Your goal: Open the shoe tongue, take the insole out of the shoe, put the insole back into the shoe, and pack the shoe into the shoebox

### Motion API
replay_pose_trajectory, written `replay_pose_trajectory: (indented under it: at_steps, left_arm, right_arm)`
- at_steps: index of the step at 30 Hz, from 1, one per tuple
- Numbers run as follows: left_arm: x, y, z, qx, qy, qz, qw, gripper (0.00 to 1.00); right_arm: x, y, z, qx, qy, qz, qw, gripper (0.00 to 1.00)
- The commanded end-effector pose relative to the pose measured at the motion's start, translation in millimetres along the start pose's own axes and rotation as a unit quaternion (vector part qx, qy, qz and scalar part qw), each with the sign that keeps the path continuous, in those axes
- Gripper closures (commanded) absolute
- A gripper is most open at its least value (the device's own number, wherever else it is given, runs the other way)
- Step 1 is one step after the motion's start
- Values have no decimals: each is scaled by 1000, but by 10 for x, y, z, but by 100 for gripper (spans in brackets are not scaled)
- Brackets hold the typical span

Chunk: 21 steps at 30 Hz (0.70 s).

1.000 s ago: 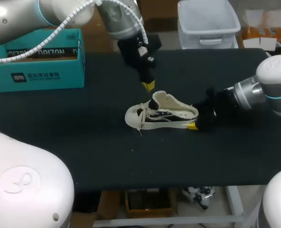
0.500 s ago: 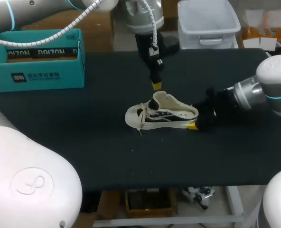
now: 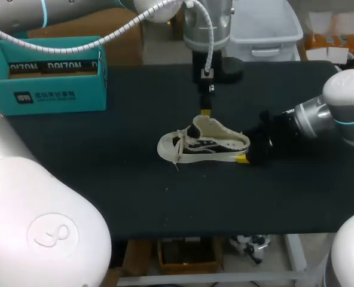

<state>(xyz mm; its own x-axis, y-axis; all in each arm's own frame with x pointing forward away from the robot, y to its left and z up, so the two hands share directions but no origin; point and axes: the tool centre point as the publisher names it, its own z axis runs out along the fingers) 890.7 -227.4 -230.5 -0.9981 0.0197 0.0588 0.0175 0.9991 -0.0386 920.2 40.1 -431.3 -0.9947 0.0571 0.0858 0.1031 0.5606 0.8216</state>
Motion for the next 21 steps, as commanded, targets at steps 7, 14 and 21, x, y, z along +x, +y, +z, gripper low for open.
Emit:
replay_pose_trajectory:
  at_steps: [7, 14, 21]
  left_arm:
    - [-68, 23, 343, 38, 0, 20, 999, 100]
    - [-101, -74, 569, 40, 14, 50, 998, 100]
    - [-79, -92, 748, 29, -3, 60, 998, 100]
  right_arm:
    - [6, -67, 28, -2, 0, -1, 1000, 100]
    - [6, -67, 28, -2, 0, -1, 1000, 100]
    - [6, -67, 28, -2, 0, -1, 1000, 100]
